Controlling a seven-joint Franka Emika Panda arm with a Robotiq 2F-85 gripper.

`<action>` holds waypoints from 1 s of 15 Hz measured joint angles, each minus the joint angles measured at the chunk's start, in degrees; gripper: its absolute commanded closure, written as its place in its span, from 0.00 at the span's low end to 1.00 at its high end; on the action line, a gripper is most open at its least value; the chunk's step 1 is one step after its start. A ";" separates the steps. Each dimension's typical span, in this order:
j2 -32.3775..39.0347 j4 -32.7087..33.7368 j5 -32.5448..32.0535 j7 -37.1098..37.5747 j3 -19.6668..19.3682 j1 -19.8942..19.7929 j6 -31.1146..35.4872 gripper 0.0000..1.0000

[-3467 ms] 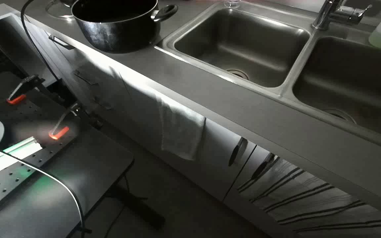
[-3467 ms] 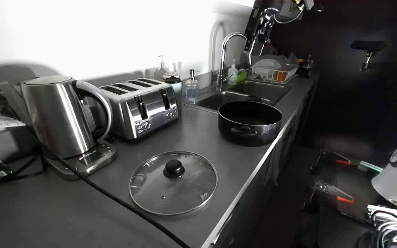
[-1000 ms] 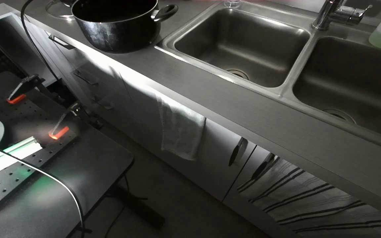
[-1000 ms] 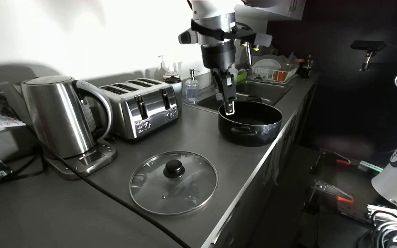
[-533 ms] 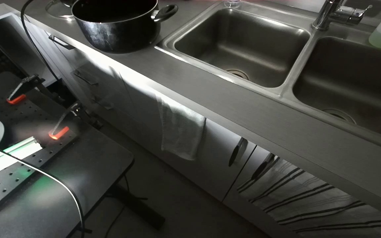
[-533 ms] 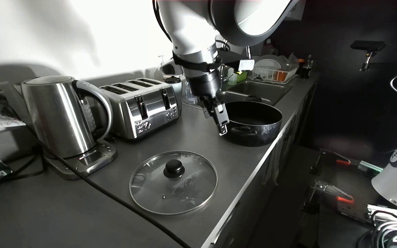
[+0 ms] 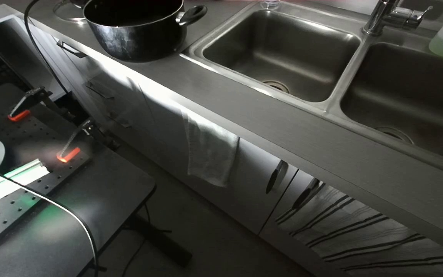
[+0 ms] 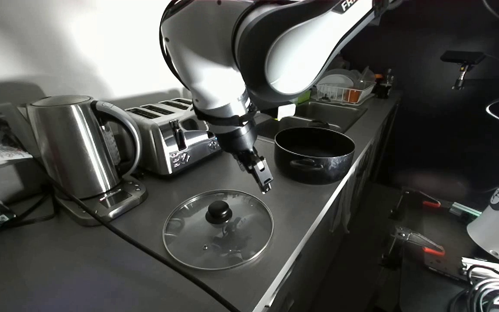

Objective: Put the lid on the black pot

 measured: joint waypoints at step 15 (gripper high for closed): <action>15.82 18.51 -1.24 -3.41 -0.70 4.53 -4.10 0.00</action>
